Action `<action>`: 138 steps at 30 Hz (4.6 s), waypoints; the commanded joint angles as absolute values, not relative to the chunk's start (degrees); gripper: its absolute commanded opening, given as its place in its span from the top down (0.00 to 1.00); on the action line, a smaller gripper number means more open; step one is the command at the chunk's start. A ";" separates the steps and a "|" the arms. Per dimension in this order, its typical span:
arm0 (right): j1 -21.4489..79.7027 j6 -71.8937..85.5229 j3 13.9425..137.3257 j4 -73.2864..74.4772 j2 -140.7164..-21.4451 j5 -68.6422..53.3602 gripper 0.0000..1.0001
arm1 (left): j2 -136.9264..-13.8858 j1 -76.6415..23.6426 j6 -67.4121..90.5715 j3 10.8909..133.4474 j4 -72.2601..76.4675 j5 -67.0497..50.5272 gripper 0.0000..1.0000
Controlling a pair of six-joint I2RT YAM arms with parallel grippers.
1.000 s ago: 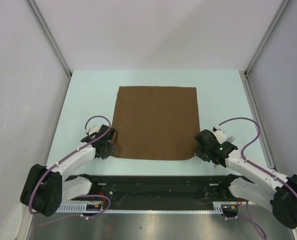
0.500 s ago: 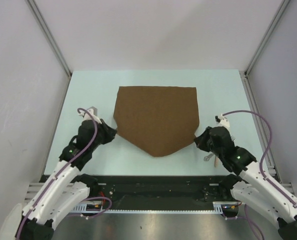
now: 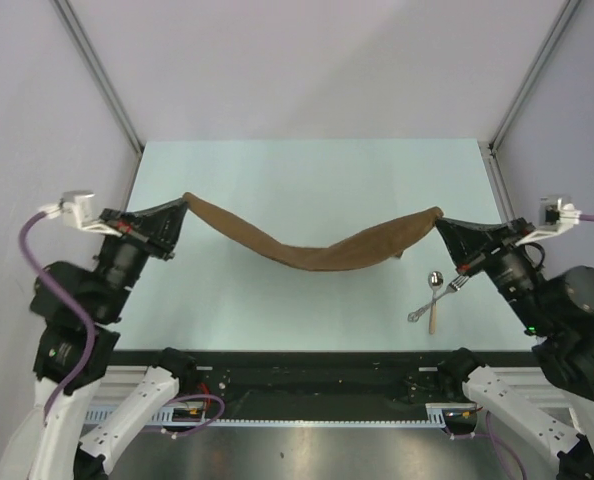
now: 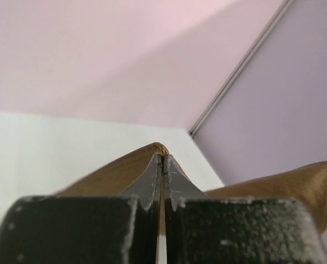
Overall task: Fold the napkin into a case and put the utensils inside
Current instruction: Fold and flatten the napkin at the center of the board.
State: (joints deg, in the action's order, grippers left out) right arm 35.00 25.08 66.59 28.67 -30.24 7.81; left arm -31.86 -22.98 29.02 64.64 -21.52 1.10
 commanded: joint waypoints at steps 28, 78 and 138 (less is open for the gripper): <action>20.40 21.97 55.90 -1.39 -62.29 8.61 1.00 | -75.03 -13.19 27.07 65.15 -4.95 15.48 1.00; 18.81 38.23 32.60 32.51 -53.27 -8.35 1.00 | -57.58 -6.94 33.58 35.24 -24.25 -6.68 1.00; 36.39 58.53 21.97 44.82 -46.14 4.39 1.00 | -55.55 -5.36 46.05 29.27 -36.38 6.33 1.00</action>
State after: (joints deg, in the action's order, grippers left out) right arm 35.92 57.65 22.55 43.13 -45.60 2.28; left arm -55.53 -6.20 45.06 29.56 -36.99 2.02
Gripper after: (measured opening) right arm 0.008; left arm 0.005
